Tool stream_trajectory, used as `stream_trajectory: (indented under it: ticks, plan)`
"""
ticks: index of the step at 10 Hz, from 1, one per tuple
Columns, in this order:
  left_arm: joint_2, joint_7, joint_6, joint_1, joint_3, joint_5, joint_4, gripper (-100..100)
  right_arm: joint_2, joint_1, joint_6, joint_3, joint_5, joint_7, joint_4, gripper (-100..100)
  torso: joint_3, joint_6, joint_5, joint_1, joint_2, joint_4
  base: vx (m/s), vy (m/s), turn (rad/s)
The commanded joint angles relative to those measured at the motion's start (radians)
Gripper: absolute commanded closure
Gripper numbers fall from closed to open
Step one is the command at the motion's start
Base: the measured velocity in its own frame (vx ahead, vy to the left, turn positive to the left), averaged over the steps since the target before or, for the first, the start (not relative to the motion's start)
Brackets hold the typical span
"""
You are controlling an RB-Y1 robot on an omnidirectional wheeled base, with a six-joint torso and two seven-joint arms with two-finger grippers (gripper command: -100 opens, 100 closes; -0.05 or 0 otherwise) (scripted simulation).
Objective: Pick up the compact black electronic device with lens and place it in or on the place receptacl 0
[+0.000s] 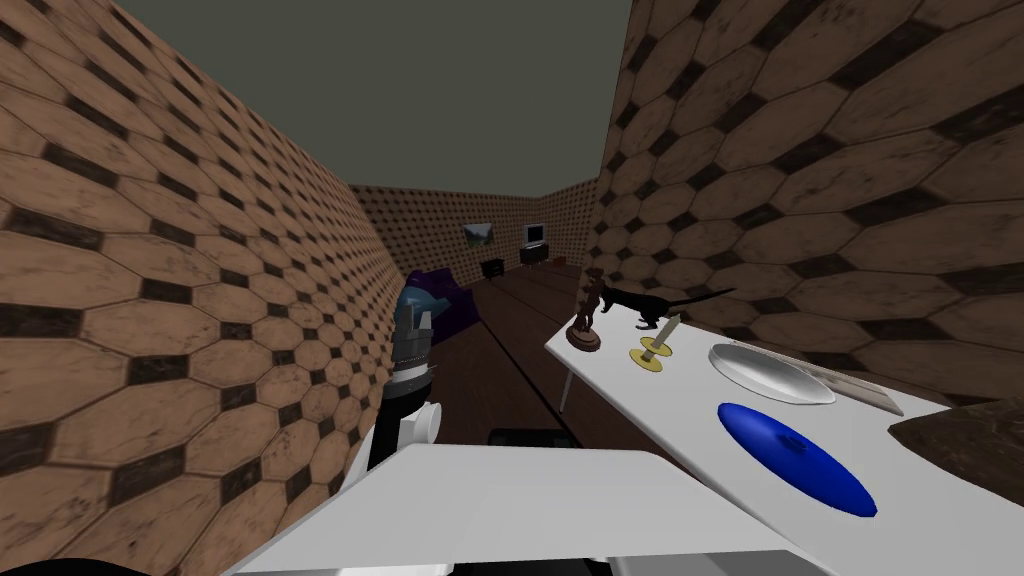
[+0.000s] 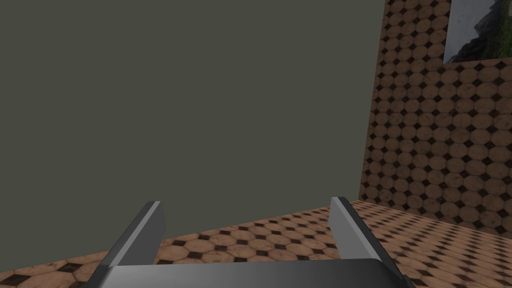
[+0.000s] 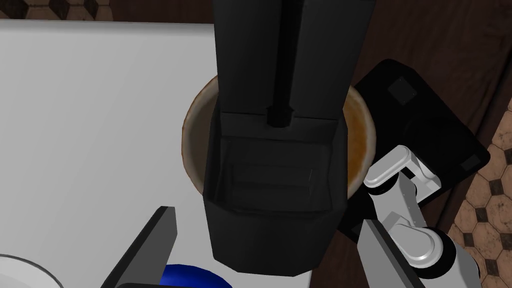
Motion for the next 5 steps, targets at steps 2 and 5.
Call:
stream_trajectory:
  ticks: [2, 5]
  plan:
    - [0.0, 0.0, 0.0, 0.0, 0.0, 0.0, 0.0, 0, 0.0, 0.0, 0.0, 0.0, 0.0, 0.0, 0.0, -100, 0.0, 0.0, 0.0, 0.0, 0.0, 0.0, 0.0, 0.0, 0.0]
    - [0.0, 0.0, 0.0, 0.0, 0.0, 0.0, 0.0, 0, 0.003, -0.05, -0.028, 0.002, 0.05, -0.05, -0.023, -100, -0.001, 0.0, 0.0, 0.001, -0.001, 0.0, -0.022, -0.006, -0.065]
